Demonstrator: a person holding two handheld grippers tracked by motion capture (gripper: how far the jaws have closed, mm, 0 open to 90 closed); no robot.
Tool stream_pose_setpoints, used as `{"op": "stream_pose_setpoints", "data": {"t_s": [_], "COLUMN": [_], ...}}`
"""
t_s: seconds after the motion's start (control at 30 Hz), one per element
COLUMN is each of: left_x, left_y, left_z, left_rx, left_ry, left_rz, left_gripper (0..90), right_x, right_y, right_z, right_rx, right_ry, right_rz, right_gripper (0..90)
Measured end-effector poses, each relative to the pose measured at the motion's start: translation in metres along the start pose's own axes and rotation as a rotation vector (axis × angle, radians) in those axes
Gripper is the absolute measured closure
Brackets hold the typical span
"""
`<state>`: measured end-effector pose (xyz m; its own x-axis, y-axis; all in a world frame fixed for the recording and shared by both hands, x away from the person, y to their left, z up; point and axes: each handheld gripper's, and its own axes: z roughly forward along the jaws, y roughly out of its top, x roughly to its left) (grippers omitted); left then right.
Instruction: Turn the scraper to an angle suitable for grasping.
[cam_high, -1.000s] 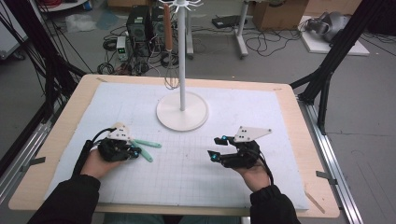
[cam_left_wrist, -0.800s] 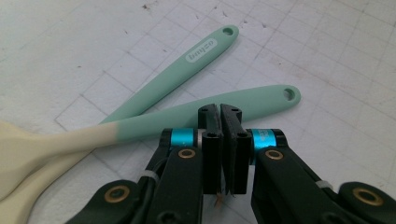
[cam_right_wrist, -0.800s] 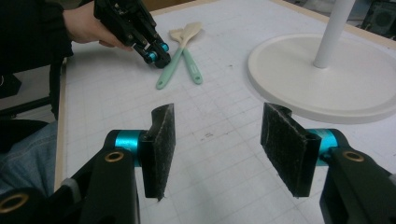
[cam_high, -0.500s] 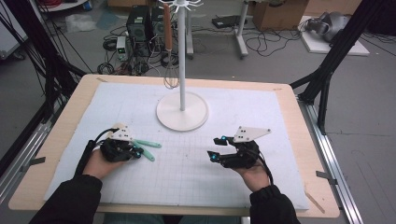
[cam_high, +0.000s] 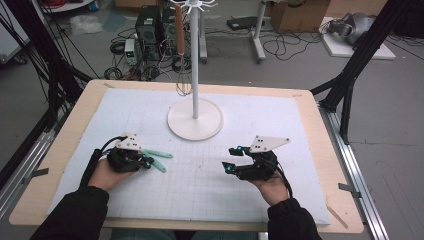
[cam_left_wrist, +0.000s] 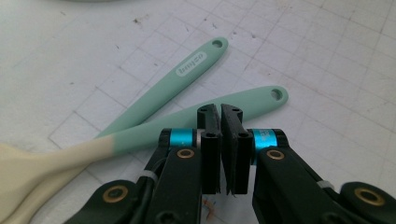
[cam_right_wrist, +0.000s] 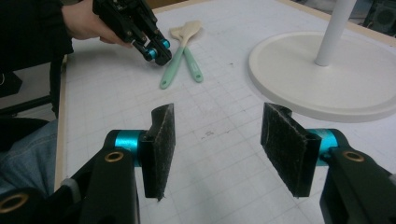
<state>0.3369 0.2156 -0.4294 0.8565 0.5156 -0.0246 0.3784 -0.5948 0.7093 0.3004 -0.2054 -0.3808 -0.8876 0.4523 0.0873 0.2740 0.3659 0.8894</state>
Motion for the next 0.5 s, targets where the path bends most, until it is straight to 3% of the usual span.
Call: {"op": "stream_pose_setpoints", "data": {"t_s": [0.2, 0.5], "left_x": [0.006, 0.032], "left_y": [0.007, 0.011], "left_z": [-0.008, -0.021], "left_rx": [-0.016, -0.011], "left_ry": [0.012, 0.021], "left_rz": [0.016, 0.012], "left_gripper": [83.6, 86.4], "right_x": [0.0, -0.003], "right_y": [0.0, -0.002], "right_z": [0.0, 0.002], "right_rx": [0.003, 0.007], "right_ry": [0.001, 0.004], "right_rz": [0.002, 0.01], "right_gripper": [44.3, 44.1]}}
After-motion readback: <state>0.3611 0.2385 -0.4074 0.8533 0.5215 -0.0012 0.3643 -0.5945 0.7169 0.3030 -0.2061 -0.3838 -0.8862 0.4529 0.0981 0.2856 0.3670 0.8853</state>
